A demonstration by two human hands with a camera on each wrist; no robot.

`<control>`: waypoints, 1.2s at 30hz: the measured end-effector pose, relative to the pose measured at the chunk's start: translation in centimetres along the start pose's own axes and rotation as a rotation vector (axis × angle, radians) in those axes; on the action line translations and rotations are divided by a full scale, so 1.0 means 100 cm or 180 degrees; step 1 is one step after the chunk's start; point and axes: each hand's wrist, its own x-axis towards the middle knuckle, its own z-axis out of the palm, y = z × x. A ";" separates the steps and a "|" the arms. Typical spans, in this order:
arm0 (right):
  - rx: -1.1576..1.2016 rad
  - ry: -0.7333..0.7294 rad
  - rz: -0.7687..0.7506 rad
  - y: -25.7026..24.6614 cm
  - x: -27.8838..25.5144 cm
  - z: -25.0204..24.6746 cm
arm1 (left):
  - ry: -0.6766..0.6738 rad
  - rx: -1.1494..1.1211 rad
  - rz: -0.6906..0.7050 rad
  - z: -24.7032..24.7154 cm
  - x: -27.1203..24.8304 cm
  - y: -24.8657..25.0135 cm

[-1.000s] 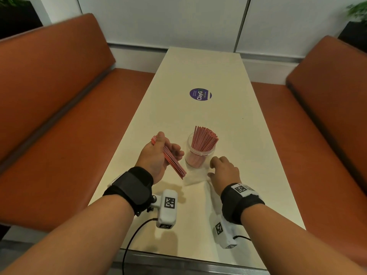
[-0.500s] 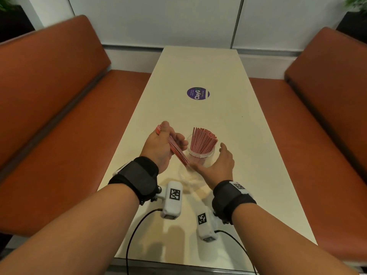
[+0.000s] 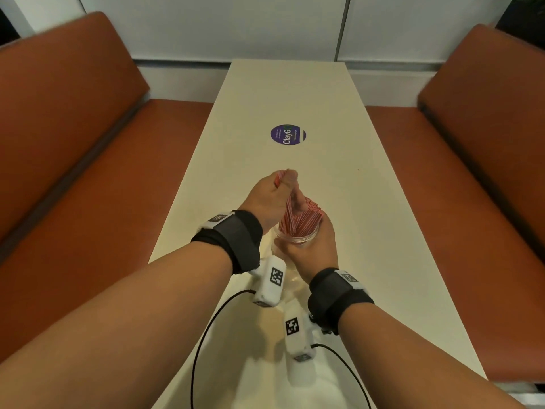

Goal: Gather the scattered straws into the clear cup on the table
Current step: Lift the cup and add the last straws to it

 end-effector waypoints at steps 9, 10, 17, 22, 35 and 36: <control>0.0181 -0.0054 0.0116 -0.004 0.003 0.000 | -0.0218 0.2132 0.0081 0.010 0.000 -0.007; 0.0178 -0.0030 0.0195 -0.002 0.003 0.001 | -0.0043 0.2061 0.0247 0.011 -0.001 -0.005; 0.0187 0.0023 0.0319 -0.001 -0.004 0.001 | -0.0580 0.3580 0.0671 0.013 0.002 -0.016; 0.0146 -0.0101 0.0456 -0.002 0.000 0.002 | -0.0830 0.4001 0.0485 0.024 0.022 -0.022; 0.0197 -0.0176 0.0326 -0.004 0.001 0.002 | -0.0696 0.4402 0.0290 0.021 0.012 -0.027; 0.0325 -0.0187 0.0297 -0.007 0.000 0.000 | -0.0672 0.4333 0.0296 0.019 0.009 -0.024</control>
